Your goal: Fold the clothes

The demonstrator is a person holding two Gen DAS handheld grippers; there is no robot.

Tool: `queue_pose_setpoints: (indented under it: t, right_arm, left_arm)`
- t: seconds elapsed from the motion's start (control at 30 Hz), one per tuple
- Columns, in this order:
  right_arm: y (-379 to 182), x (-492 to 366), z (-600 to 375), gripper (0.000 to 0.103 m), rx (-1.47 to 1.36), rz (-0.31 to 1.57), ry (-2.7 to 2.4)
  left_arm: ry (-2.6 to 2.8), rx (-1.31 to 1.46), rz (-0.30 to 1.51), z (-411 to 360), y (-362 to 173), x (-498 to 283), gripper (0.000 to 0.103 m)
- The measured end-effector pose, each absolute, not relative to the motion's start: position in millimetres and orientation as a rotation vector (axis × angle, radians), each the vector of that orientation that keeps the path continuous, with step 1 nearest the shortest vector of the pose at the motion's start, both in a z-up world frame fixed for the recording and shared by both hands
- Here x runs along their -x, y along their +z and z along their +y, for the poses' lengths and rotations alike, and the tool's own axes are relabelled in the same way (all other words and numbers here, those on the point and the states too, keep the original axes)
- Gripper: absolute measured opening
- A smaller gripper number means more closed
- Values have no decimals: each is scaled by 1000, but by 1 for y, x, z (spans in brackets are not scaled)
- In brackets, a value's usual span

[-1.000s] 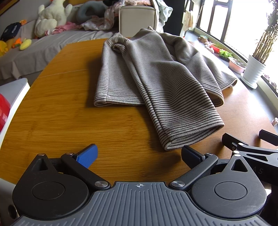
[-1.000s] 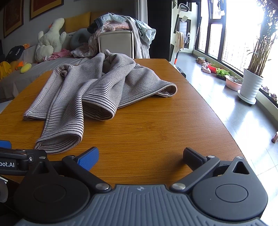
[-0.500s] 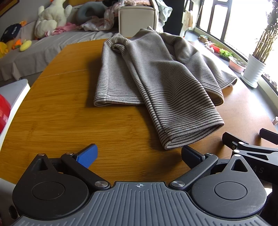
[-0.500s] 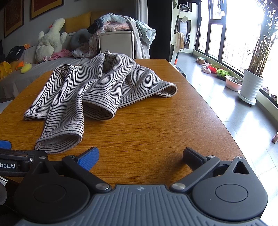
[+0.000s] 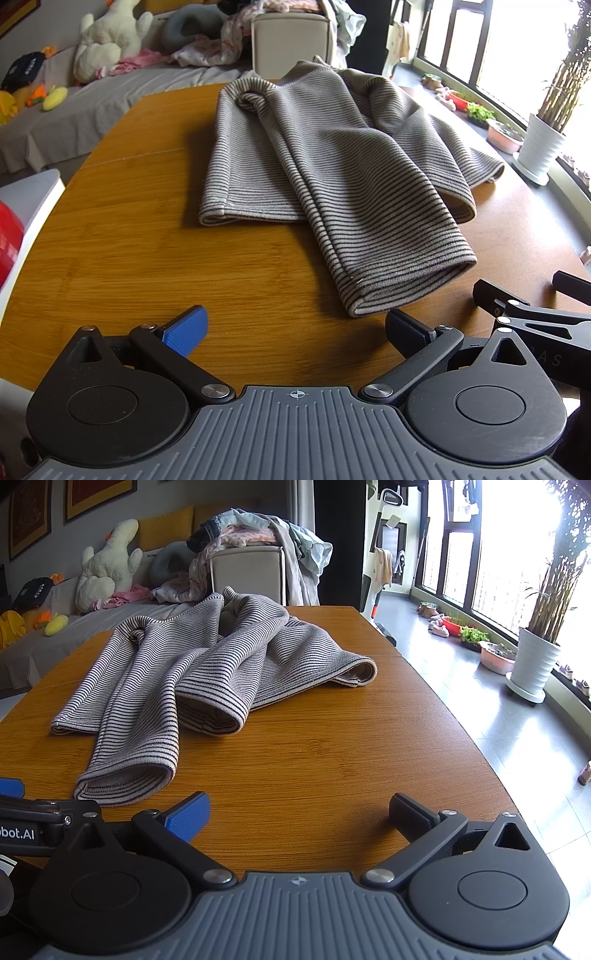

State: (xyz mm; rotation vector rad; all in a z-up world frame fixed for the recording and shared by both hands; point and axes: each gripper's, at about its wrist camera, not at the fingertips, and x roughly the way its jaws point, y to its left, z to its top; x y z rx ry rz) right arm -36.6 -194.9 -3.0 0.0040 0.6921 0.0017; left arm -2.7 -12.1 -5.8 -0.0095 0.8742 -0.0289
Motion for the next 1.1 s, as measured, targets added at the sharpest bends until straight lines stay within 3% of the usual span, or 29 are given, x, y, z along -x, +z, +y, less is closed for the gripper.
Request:
queue_pose_setpoints:
  t: [0.53, 0.7, 0.9, 1.1]
  right_arm:
    - [-2, 35, -198, 103, -5, 693, 12]
    - [21, 10, -213, 103, -44, 631, 23]
    - [45, -26, -226, 103, -65, 566, 43]
    - [54, -97, -217, 103, -51, 531, 143]
  left_arm:
    - [-24, 10, 874, -12, -6, 1, 103]
    - [-63, 68, 868, 0, 8, -12, 103]
    - [-131, 36, 721, 7, 43, -44, 103]
    - [-150, 47, 709, 12, 35, -101, 103]
